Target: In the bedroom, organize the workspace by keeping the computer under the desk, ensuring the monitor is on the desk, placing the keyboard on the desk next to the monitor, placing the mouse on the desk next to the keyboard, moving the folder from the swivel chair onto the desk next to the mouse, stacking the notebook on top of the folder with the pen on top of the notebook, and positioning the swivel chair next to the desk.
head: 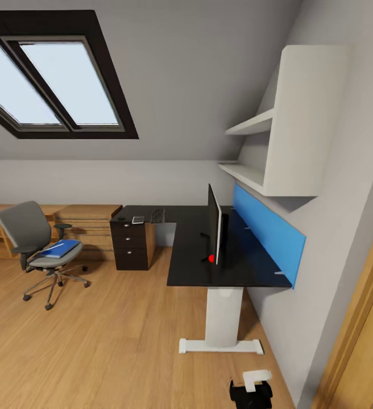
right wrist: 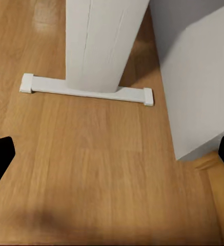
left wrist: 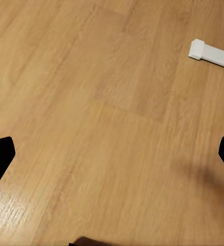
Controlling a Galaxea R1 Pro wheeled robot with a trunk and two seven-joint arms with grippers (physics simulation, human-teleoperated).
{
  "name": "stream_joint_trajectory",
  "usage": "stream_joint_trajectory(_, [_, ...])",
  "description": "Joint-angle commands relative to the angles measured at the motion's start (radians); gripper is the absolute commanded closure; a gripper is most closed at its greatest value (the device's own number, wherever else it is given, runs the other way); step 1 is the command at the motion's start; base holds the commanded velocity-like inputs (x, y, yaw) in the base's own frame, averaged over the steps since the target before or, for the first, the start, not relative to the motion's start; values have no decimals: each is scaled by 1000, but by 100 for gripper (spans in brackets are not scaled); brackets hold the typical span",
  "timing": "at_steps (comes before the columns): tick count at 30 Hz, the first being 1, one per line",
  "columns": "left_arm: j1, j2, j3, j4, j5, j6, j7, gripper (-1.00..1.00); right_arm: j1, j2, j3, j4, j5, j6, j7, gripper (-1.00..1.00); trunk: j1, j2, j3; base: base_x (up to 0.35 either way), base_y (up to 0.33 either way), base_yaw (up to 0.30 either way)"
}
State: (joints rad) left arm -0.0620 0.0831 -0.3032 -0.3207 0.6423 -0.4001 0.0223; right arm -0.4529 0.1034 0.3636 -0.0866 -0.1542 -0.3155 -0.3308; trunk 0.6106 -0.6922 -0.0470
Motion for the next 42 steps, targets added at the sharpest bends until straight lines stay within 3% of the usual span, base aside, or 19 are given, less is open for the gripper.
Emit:
stream_joint_trajectory(1, [-1, 1, -8, 0, 9, -4, 2, -100, -1, -1, 10, 18, -11, -26, 7, -100, 0, -2, -2, -15, 9, 0])
stream_joint_trajectory(6, [-1, 1, -5, 0, 11, -3, 2, -100, 2, -4, 9, 86, -15, -145, 91, -100, -15, 26, 11, -8, 4, 0])
stream_joint_trajectory(13, [-1, 0, 12, 20, 11, -2, 2, -100, 11, -11, 9, 108, -16, -193, 163, -100, -42, 75, 33, -1, 1, 0])
stream_joint_trajectory(20, [-1, 2, 21, 33, 9, 7, 3, -100, 12, -31, 11, 110, -23, -200, 174, -100, -69, 124, 55, 0, 0, 0])
stream_joint_trajectory(32, [-1, 0, 22, 18, 2, 13, 10, -100, 13, -19, 10, 108, -40, -226, 176, -100, -115, 208, 87, 0, 0, 0])
stream_joint_trajectory(42, [-1, -5, 21, -52, 2, 13, 10, -100, 13, -20, -4, 108, -134, -230, 176, -100, -153, 278, 105, 0, 0, -81])
